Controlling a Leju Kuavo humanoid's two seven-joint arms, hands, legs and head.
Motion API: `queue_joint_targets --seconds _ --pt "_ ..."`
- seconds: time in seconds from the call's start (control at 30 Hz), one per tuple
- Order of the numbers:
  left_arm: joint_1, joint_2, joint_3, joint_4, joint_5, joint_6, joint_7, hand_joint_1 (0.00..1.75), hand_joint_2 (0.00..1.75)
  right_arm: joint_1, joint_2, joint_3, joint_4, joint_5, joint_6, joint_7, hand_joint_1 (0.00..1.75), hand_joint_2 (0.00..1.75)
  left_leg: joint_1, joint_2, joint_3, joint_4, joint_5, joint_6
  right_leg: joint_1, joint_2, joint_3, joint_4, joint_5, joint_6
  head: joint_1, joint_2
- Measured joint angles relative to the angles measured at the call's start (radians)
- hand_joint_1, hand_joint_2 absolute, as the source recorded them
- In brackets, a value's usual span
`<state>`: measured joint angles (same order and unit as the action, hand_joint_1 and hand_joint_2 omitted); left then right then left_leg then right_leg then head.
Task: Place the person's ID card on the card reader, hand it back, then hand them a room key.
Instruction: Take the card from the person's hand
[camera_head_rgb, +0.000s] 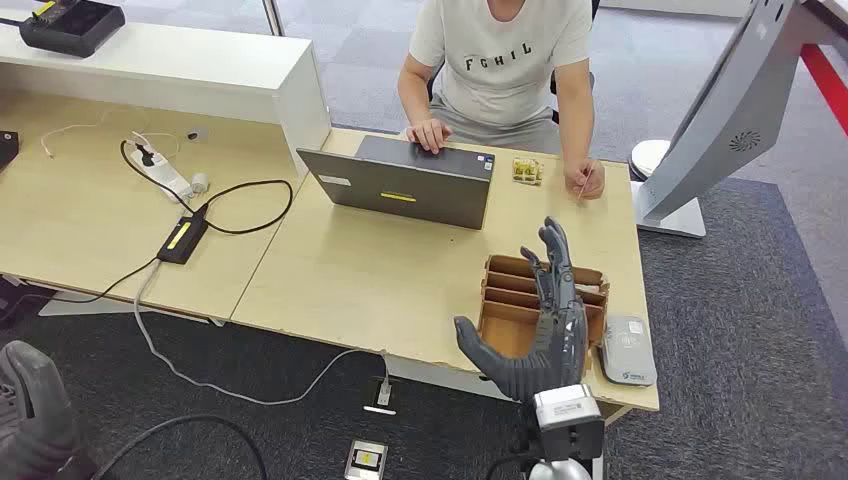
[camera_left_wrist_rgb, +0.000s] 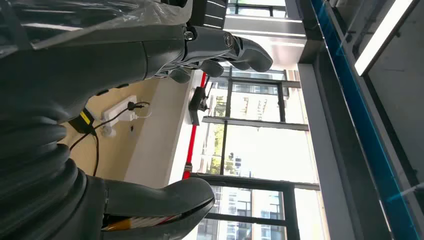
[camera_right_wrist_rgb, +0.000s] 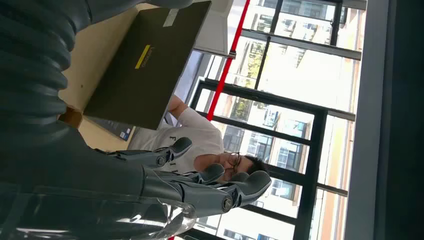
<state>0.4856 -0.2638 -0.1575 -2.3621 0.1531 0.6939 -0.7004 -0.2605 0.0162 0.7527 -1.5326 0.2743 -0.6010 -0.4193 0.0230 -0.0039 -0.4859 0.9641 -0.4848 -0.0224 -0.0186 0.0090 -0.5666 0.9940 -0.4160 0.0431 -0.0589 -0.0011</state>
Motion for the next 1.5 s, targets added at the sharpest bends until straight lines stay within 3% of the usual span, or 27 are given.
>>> queue_joint_targets --seconds 1.07,1.2,1.5 --pt "-0.019 0.035 0.007 -0.004 0.077 -0.026 0.000 0.02 1.75 0.003 -0.025 -0.015 -0.032 0.077 -0.005 0.052 0.00 1.75 0.000 0.000 0.000 0.000 0.000 0.000 0.000 0.000 0.000 0.000 0.000 0.000 0.000 0.000" --pt "-0.019 0.039 0.015 -0.004 0.114 -0.079 0.000 0.02 1.75 -0.038 -0.032 -0.025 -0.024 0.149 0.005 0.102 0.00 1.75 0.000 0.000 0.000 0.000 0.000 0.000 0.000 0.000 0.000 0.000 0.000 0.000 0.000 0.000" --pt "-0.020 0.021 0.089 0.009 0.190 -0.294 0.000 0.02 1.75 -0.185 -0.048 -0.056 0.035 0.484 0.057 0.302 0.00 1.75 0.000 0.000 0.000 0.000 0.000 0.000 0.000 0.000 0.000 0.000 0.000 0.000 0.000 0.000"
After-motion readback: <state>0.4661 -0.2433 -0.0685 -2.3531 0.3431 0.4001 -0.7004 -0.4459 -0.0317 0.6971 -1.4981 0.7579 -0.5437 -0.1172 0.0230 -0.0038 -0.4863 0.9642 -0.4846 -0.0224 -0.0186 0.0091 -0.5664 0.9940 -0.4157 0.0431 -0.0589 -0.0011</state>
